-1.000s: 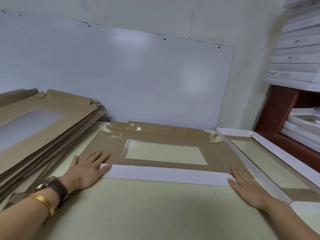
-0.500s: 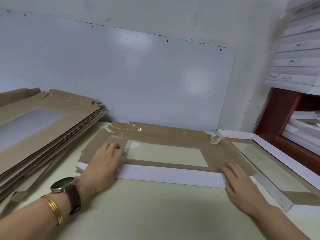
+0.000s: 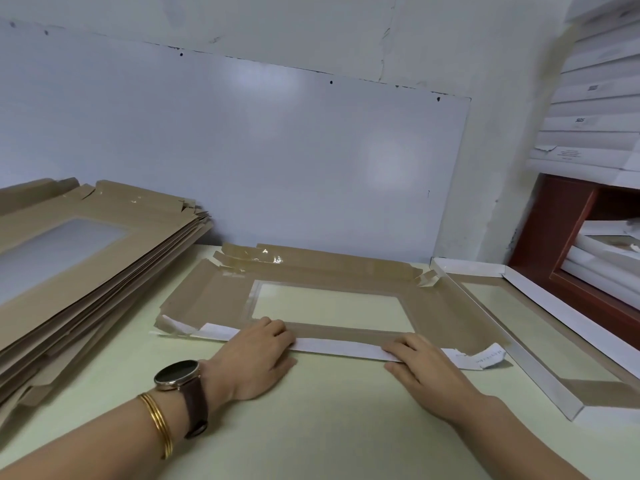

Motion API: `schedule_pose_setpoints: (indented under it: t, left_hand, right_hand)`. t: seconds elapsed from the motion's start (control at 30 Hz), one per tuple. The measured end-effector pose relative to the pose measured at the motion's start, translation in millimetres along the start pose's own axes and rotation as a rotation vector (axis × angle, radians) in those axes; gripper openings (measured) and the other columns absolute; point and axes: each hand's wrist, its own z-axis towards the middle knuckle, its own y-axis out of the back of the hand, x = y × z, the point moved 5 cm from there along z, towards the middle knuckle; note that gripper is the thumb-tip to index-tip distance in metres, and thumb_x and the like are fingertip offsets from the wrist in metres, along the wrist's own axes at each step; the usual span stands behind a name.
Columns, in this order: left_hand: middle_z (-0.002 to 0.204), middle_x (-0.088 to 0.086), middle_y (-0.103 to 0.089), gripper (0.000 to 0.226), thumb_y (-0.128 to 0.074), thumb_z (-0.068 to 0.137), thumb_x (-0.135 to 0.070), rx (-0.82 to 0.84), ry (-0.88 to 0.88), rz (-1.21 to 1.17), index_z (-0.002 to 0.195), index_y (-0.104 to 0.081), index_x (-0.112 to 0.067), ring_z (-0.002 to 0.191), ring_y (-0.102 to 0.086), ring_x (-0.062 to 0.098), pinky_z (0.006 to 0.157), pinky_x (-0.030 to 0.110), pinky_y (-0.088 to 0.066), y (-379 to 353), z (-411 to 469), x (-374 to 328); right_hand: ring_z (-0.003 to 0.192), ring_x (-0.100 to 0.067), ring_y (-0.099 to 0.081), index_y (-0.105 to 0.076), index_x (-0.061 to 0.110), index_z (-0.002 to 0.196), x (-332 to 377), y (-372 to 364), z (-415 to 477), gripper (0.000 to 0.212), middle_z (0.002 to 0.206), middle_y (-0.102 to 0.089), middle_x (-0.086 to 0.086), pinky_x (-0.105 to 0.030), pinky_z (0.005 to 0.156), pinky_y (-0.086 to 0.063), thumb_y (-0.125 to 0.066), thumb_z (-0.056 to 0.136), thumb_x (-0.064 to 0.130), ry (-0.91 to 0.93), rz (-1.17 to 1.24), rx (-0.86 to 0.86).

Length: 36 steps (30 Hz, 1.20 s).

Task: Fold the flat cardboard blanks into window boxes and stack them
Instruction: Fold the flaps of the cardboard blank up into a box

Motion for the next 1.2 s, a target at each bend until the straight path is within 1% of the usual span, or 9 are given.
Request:
schedule_pose_setpoints:
  t: [0.27,0.4,0.5,0.6,0.7,0.87,0.93,1.07,1.2]
  left_hand:
    - [0.100,-0.004,-0.049,0.036,-0.027,0.103,-0.039,-0.009,0.080,-0.029,0.105,-0.057,-0.019,0.095,-0.046,0.016,0.080,0.027,-0.039,3,5,9]
    - [0.094,-0.003,-0.050,0.032,-0.029,0.102,-0.043,-0.008,0.124,0.000,0.087,-0.047,-0.021,0.095,-0.050,0.019,0.074,0.029,-0.036,7,5,15]
    - [0.087,-0.005,-0.046,0.036,-0.030,0.101,-0.050,0.003,0.170,-0.034,0.081,-0.044,-0.022,0.092,-0.053,0.020,0.074,0.031,-0.039,7,5,24]
    - [0.082,-0.007,-0.041,0.036,-0.029,0.101,-0.046,-0.013,0.164,-0.039,0.078,-0.040,-0.023,0.092,-0.054,0.021,0.069,0.029,-0.033,5,4,31]
    - [0.080,-0.006,-0.040,0.035,-0.026,0.102,-0.042,-0.024,0.170,-0.021,0.075,-0.037,-0.023,0.092,-0.054,0.022,0.070,0.030,-0.032,4,2,41]
    - [0.083,-0.008,-0.046,0.040,-0.020,0.100,-0.053,0.014,0.246,0.047,0.074,-0.039,-0.028,0.096,-0.055,0.020,0.076,0.033,-0.031,-1,2,57]
    - [0.082,-0.009,-0.047,0.043,-0.018,0.098,-0.057,0.026,0.265,0.061,0.071,-0.038,-0.030,0.097,-0.055,0.018,0.082,0.033,-0.032,-3,2,61]
    - [0.079,-0.009,-0.047,0.049,-0.016,0.096,-0.063,0.033,0.271,0.072,0.066,-0.036,-0.029,0.097,-0.055,0.018,0.083,0.034,-0.032,-5,2,68]
    - [0.082,-0.010,-0.051,0.058,-0.011,0.093,-0.066,0.083,0.288,0.109,0.082,-0.056,-0.030,0.099,-0.055,0.016,0.085,0.035,-0.033,-4,-1,77]
  right_hand:
    - [0.098,-0.011,-0.044,-0.058,0.016,0.099,3,5,9,0.032,0.097,-0.048,0.006,-0.025,0.089,-0.037,-0.031,0.105,0.032,-0.054,-0.061,0.056]
    - [0.097,-0.013,-0.046,-0.052,0.019,0.097,3,9,11,0.028,0.096,-0.048,0.006,-0.027,0.088,-0.037,-0.030,0.105,0.033,-0.073,-0.079,0.095]
    - [0.091,-0.013,-0.046,-0.049,0.021,0.089,-3,12,12,0.028,0.089,-0.047,0.008,-0.029,0.085,-0.038,-0.032,0.104,0.038,-0.108,-0.067,0.112]
    - [0.087,-0.011,-0.045,-0.041,0.026,0.079,-16,14,10,0.031,0.084,-0.045,0.009,-0.029,0.082,-0.039,-0.030,0.103,0.042,-0.156,-0.038,0.144]
    - [0.090,-0.012,-0.047,-0.047,0.023,0.083,-34,15,5,0.035,0.087,-0.048,0.008,-0.032,0.085,-0.042,-0.026,0.103,0.043,-0.212,-0.027,0.167]
    - [0.080,-0.012,-0.050,-0.050,0.021,0.079,-60,20,0,0.051,0.081,-0.053,0.007,-0.028,0.066,-0.035,-0.025,0.097,0.062,-0.305,-0.126,0.135]
    - [0.077,-0.012,-0.051,-0.051,0.019,0.079,-66,22,-1,0.058,0.079,-0.054,0.006,-0.028,0.067,-0.035,-0.022,0.094,0.067,-0.309,-0.182,0.136]
    - [0.077,-0.015,-0.054,-0.050,0.018,0.078,-78,28,-7,0.059,0.075,-0.054,0.005,-0.030,0.076,-0.044,-0.022,0.093,0.068,-0.329,-0.147,0.136]
    - [0.079,-0.013,-0.055,-0.055,0.018,0.083,-85,33,-15,0.057,0.080,-0.059,0.004,-0.030,0.080,-0.045,-0.023,0.095,0.064,-0.321,-0.161,0.111]
